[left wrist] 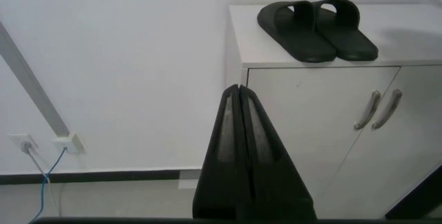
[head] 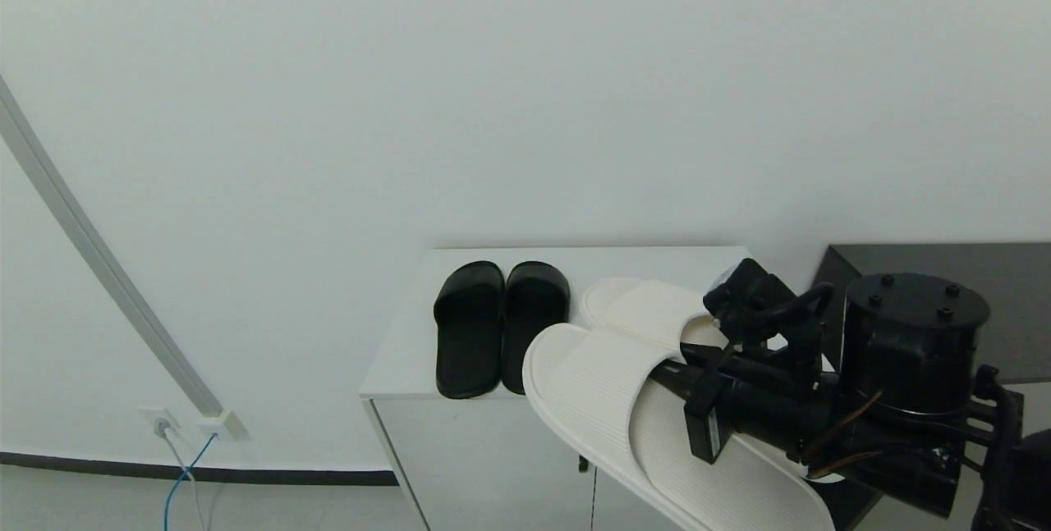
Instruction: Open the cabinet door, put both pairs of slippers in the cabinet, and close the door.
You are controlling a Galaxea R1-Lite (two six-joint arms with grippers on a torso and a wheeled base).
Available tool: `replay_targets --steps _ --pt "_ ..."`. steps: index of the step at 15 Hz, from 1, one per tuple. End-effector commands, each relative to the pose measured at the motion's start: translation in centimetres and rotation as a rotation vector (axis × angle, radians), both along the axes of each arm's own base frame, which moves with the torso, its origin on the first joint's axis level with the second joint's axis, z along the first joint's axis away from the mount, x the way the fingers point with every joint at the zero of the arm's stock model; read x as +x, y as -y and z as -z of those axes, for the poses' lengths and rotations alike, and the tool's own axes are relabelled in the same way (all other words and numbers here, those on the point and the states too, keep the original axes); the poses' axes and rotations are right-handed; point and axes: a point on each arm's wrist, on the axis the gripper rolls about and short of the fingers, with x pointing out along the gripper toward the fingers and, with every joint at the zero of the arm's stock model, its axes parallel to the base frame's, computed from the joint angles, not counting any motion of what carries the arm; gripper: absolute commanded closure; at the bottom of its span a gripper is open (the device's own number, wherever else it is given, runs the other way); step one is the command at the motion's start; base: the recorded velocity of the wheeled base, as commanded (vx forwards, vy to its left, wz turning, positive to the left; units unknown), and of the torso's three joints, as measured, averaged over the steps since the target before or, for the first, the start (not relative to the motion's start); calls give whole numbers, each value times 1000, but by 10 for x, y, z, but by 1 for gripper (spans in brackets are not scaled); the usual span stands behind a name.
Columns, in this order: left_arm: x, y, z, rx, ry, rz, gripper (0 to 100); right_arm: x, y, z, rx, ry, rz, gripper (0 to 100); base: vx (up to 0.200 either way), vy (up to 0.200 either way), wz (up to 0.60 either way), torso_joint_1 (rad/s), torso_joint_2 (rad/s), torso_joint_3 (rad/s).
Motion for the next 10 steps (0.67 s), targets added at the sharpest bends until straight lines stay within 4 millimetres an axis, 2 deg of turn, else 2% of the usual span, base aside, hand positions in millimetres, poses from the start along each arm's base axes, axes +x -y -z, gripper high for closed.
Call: replay_targets --steps 1,4,10 --pt "0 0 0 0 -1 -1 100 2 -3 5 -11 -14 -1 100 -200 0 0 2 -2 2" --pt "0 0 0 0 -1 -1 100 6 0 4 -1 -16 8 100 -200 0 0 -4 -4 1" --pt "0 0 0 -2 -1 -1 100 6 2 4 -3 -16 9 100 0 0 0 0 0 0"
